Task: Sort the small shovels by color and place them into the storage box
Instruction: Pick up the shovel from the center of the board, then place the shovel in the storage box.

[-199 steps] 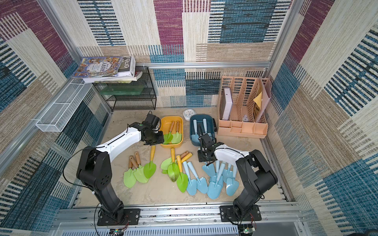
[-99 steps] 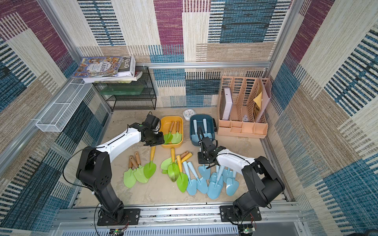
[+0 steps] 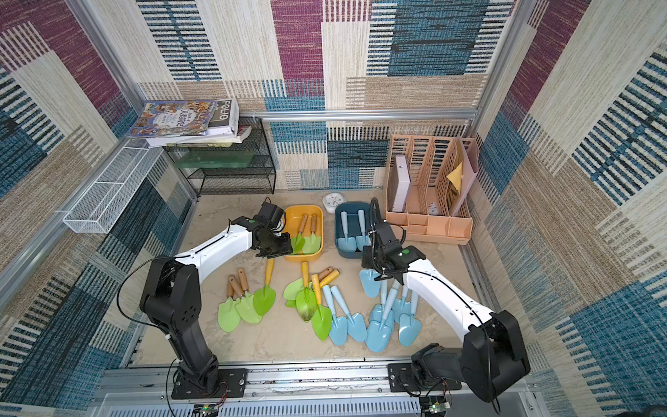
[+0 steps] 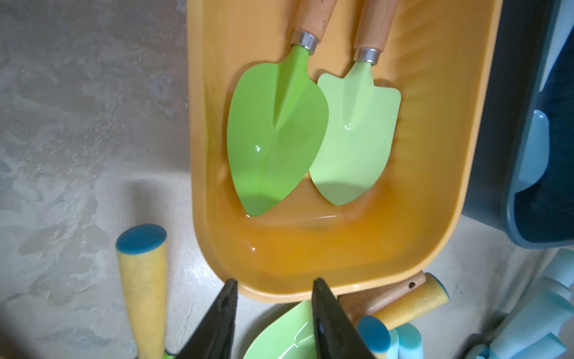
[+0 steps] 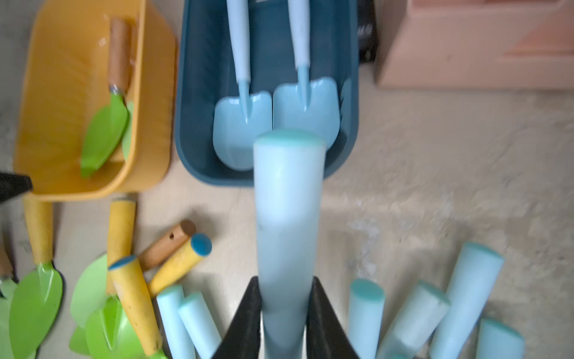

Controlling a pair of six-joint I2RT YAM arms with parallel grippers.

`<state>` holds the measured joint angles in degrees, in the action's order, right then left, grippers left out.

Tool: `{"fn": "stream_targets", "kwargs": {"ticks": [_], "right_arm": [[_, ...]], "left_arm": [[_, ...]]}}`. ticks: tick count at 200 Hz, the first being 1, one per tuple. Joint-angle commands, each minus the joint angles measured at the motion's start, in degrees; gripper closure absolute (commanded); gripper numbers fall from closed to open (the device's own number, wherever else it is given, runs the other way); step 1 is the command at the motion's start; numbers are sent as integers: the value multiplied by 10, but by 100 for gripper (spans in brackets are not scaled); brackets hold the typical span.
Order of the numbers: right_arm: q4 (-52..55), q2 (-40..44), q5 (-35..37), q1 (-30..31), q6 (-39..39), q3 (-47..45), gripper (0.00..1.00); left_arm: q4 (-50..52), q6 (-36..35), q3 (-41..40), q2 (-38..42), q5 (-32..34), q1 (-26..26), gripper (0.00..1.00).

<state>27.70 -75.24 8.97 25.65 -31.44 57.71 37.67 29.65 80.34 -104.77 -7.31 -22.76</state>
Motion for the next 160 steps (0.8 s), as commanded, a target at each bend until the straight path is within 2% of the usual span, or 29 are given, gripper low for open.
{"fn": "stream_targets", "kwargs": {"ticks": [1,29,65,101,132,160], "right_arm": [[-18,-34,-3,-36,54,59,86],[-21,-132,-29,-77,86,163,86],[-25,-261,-42,-93,135,282,86],[-14,-378,-73,-110,151,387,86],[5,-452,-90,-110,163,452,85],[1,-484,-97,-109,163,462,85]], "left_arm": [[-5,3,2,-2,1,-1,59],[-3,7,5,-4,-2,-1,59],[6,12,10,-4,6,0,59],[24,15,11,0,24,0,59],[33,20,18,-2,34,-1,59],[33,26,20,-5,35,0,59]]}}
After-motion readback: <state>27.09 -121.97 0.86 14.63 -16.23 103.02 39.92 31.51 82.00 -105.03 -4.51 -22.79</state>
